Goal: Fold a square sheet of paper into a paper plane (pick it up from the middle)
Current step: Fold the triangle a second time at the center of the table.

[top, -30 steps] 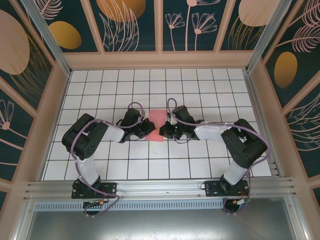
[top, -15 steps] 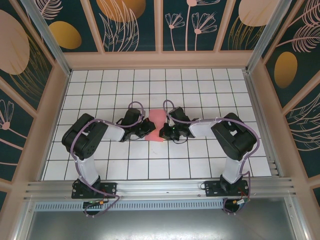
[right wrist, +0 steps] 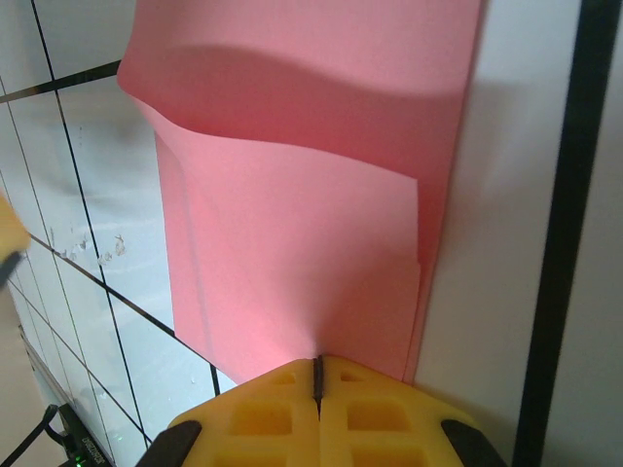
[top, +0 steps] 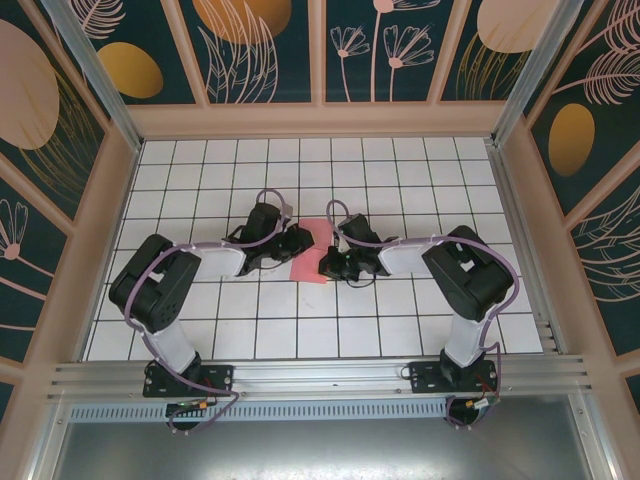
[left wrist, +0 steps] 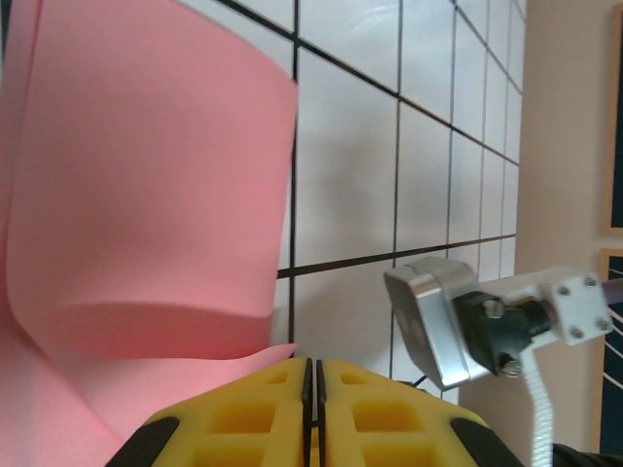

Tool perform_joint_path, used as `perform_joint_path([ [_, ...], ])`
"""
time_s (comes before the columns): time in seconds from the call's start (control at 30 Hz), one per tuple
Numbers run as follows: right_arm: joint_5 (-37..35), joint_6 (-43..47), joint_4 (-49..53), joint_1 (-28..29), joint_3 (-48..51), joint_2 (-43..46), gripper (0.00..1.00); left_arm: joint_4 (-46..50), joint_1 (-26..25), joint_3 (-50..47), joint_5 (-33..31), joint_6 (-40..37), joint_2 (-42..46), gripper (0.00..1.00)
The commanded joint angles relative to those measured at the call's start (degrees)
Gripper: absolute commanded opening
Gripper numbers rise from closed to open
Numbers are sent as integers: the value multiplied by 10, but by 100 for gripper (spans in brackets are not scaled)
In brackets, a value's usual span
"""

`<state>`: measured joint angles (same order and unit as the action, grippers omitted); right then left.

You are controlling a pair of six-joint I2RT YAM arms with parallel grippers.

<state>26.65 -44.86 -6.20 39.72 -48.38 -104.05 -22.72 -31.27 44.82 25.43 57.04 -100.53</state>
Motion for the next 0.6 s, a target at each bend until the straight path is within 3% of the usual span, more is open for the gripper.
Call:
perform_joint_path([
  [0.0,-31,14,56,-2,10,-30,1,28,-10,24,-2,-13,-24,14],
  [0.57,-40,25,67,-1,12,-40,0,134,-2,52,-130,-31,-68,10],
])
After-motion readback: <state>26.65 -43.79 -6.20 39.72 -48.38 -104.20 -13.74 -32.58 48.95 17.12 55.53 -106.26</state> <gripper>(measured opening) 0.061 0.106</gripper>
